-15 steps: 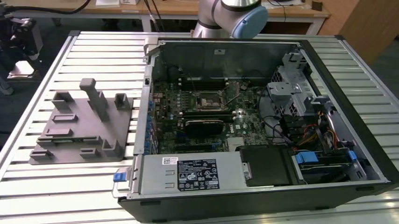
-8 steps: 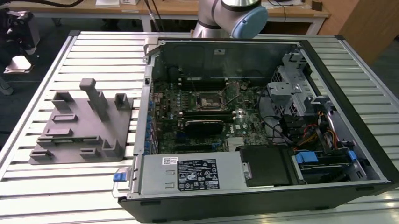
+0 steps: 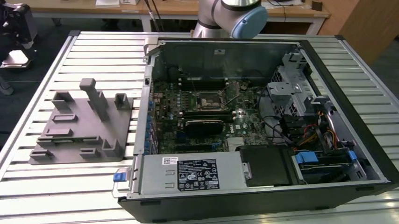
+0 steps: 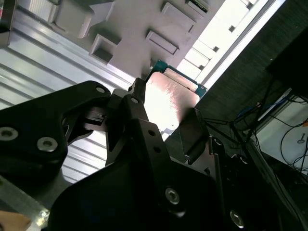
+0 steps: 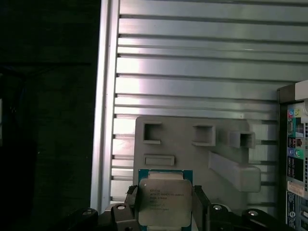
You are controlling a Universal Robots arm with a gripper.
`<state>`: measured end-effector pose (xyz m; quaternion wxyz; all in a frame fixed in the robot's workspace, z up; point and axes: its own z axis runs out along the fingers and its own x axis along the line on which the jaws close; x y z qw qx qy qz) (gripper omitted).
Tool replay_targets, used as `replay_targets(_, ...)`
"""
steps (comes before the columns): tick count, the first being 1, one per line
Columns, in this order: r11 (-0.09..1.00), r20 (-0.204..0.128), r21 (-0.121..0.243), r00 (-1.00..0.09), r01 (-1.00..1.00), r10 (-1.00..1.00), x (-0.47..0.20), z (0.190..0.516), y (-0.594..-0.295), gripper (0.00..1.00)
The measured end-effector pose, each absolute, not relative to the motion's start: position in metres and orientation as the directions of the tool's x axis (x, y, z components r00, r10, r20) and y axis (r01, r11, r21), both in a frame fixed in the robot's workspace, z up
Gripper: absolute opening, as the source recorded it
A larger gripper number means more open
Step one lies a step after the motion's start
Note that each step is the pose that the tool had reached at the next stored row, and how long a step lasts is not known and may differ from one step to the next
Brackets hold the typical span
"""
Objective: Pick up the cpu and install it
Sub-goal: 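Pick up the cpu and move it towards the insertion slot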
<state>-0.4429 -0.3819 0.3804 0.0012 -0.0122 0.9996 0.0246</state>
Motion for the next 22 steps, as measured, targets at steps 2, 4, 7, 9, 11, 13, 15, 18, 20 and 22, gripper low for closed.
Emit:
replay_targets(2,0.999,-0.003,0.049,-1.0,-0.024,-0.024,-0.443,0.384,-0.381,0.53)
replay_targets(4,0.999,-0.003,0.049,-1.0,-0.024,-0.024,-0.443,0.387,-0.38,0.53)
replay_targets(7,0.999,-0.003,0.049,-1.0,-0.024,-0.024,-0.443,0.392,-0.379,0.53)
replay_targets(9,0.999,-0.003,0.049,-1.0,-0.024,-0.024,-0.443,0.395,-0.379,0.53)
replay_targets(11,0.999,-0.003,0.049,-1.0,-0.023,-0.023,-0.443,0.398,-0.378,0.53)
replay_targets(13,0.999,-0.003,0.049,-1.0,-0.024,-0.023,-0.443,0.402,-0.377,0.53)
replay_targets(15,0.999,-0.003,0.049,-1.0,-0.023,-0.023,-0.443,0.406,-0.377,0.53)
replay_targets(18,0.999,-0.004,0.049,-1.0,-0.023,-0.023,-0.443,0.41,-0.377,0.53)
replay_targets(20,0.999,-0.003,0.049,-1.0,-0.023,-0.023,-0.443,0.411,-0.377,0.53)
replay_targets(22,0.999,-0.003,0.049,-1.0,-0.023,-0.023,-0.443,0.411,-0.377,0.53)
